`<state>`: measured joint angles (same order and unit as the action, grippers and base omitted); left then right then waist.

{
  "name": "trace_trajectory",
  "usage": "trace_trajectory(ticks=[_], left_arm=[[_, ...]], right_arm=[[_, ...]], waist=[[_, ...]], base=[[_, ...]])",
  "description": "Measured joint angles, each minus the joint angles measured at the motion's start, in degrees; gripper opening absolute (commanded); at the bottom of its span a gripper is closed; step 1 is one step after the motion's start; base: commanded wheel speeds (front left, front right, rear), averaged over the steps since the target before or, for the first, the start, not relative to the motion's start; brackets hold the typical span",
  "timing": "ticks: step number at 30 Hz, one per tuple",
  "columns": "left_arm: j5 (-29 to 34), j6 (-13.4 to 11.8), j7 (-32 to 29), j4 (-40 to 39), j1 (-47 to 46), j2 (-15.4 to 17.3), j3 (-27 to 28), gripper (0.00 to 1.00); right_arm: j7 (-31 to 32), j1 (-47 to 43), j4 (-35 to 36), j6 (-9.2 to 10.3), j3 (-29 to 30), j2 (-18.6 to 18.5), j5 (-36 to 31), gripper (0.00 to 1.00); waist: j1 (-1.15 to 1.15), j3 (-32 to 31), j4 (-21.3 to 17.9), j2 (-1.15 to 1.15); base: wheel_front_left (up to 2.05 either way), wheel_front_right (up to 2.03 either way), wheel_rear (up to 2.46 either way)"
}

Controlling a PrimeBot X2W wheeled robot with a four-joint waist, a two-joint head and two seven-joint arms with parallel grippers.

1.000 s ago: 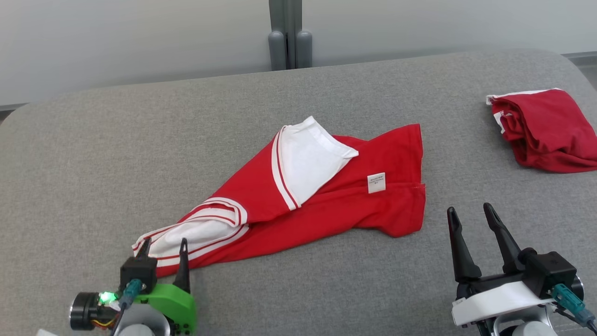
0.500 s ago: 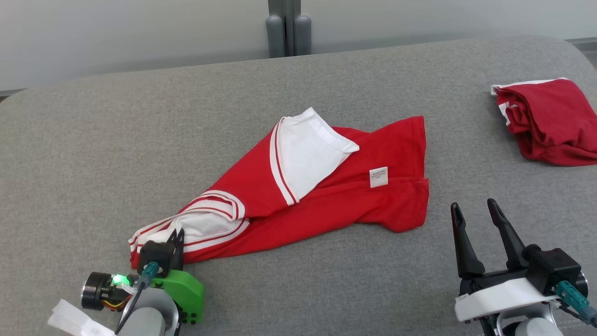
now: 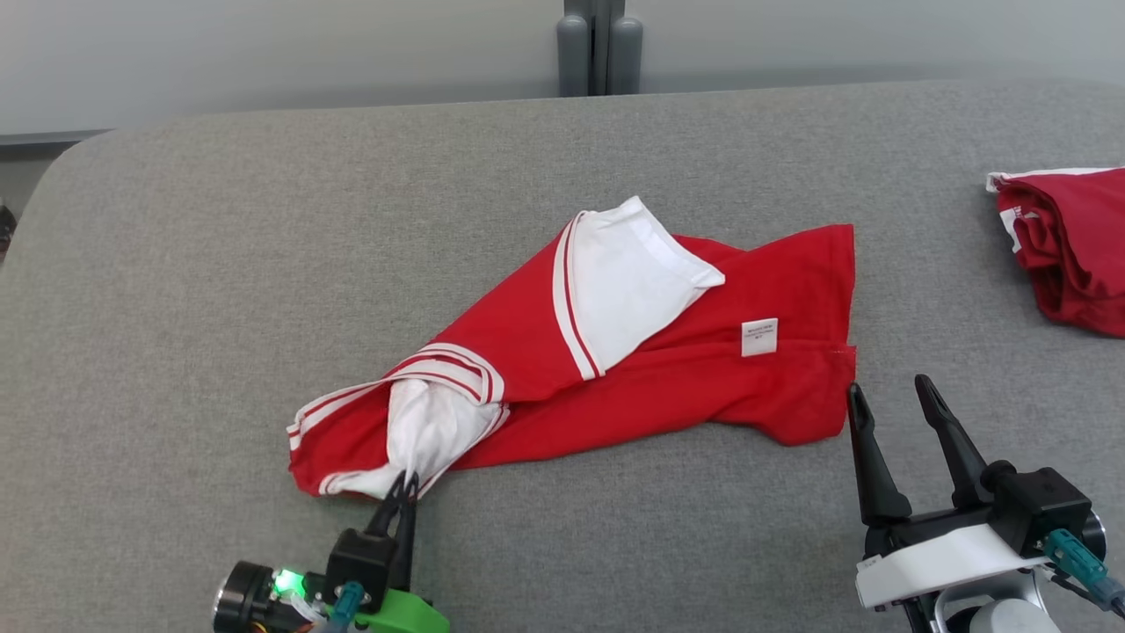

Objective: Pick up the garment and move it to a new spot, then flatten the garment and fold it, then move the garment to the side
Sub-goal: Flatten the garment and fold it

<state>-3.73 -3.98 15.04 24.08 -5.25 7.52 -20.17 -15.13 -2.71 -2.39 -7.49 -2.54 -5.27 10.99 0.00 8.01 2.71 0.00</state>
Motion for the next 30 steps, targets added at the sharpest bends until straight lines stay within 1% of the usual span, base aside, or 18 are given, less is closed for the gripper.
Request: trace_trajectory(ticks=[3, 5, 6, 7, 8, 12, 14, 16, 18, 20, 23, 28, 30], left_arm=[[-0.22, 0.69, -0.08, -0.16, 2.22, -0.22, -1.09, 0.0], [-0.48, 1.59, -1.62, 0.2, 3.09, -0.21, -1.92, 0.0], [-0.66, 1.98, -2.61, 0.22, 3.5, -0.23, -2.3, 0.05], [-0.9, 1.98, -2.99, -0.04, 3.82, -0.29, -2.36, 0.69], [-1.12, 1.83, -3.45, -0.66, 3.96, -0.27, -2.22, 1.0], [-2.03, 0.64, -5.52, -5.09, 5.08, -0.3, -1.68, 1.0], [-2.22, 0.1, -6.91, -9.07, 6.02, -0.27, -1.65, 1.0], [-2.2, -0.48, -8.8, -12.65, 6.09, 0.0, -1.51, 1.0], [-1.99, -1.6, -10.65, -15.61, 5.89, 0.46, -0.76, 1.0], [-1.63, -2.33, -12.56, -16.62, 4.91, 1.2, -0.04, 1.0], [-1.64, -2.15, -15.72, -16.37, 2.82, 2.45, 0.89, 1.0], [-4.1, -0.08, -21.29, -15.74, 0.53, 4.58, 2.57, 1.0], [-4.67, 0.29, -23.57, -16.0, -0.13, 5.53, 3.05, 1.0]], right_arm=[[0.0, 0.07, -0.09, 0.0, -0.13, -0.21, 0.0, 1.0], [0.0, 0.22, -0.09, 0.0, -0.23, -0.3, 0.01, 1.0], [0.0, 0.29, -0.09, 0.0, -0.26, -0.34, 0.01, 1.0], [0.0, 0.33, -0.09, 0.0, -0.27, -0.41, 0.01, 1.0], [0.0, 0.33, -0.08, 0.0, -0.27, -0.45, 0.01, 1.0], [0.0, 0.32, -0.12, 0.0, -0.52, -0.57, 0.05, 1.0], [0.0, 0.3, -0.12, 0.0, -0.4, -0.58, 0.27, 1.0], [0.0, 0.27, -0.13, 0.0, -0.37, -0.58, 0.35, 1.0], [0.0, 0.25, -0.26, 0.0, -0.36, -0.51, 0.35, 1.0], [0.0, 0.24, -0.33, 0.0, -0.45, -0.31, 0.35, 1.0], [0.0, 0.32, -0.48, 0.0, -1.03, 0.02, 0.36, 1.0], [0.0, 0.83, -0.59, 0.0, -0.88, 0.15, 0.41, 1.0], [0.0, 0.82, -0.62, 0.0, -0.7, 0.07, 0.4, 1.0]], waist=[[0.0, 0.03, 0.71, 0.0], [0.0, 0.03, 0.96, 0.0], [0.0, 0.03, 1.05, 0.0], [0.0, 0.05, 1.14, 0.0], [0.0, 0.06, 1.21, 0.0], [0.0, -0.14, 1.13, 0.0], [0.0, -0.17, 1.02, 0.0], [0.0, -0.14, 0.95, 0.0], [0.0, -0.15, 0.89, 0.0], [0.0, -0.18, 0.84, 0.0], [0.0, -0.15, 0.5, 0.0], [0.0, 0.2, -0.57, 0.0], [0.0, 0.47, -0.86, 0.0]], base=[[0.0, 0.0, 0.0], [0.0, 0.0, 0.0], [0.0, 0.0, 0.0], [0.0, 0.0, 0.0], [0.0, 0.0, 0.0], [0.0, 0.0, 0.0], [0.0, 0.0, 0.0], [0.0, 0.0, 0.0], [0.0, 0.0, 0.0], [0.0, 0.0, 0.0], [0.0, 0.0, 0.0], [0.0, 0.0, 0.0], [0.0, 0.0, 0.0]])
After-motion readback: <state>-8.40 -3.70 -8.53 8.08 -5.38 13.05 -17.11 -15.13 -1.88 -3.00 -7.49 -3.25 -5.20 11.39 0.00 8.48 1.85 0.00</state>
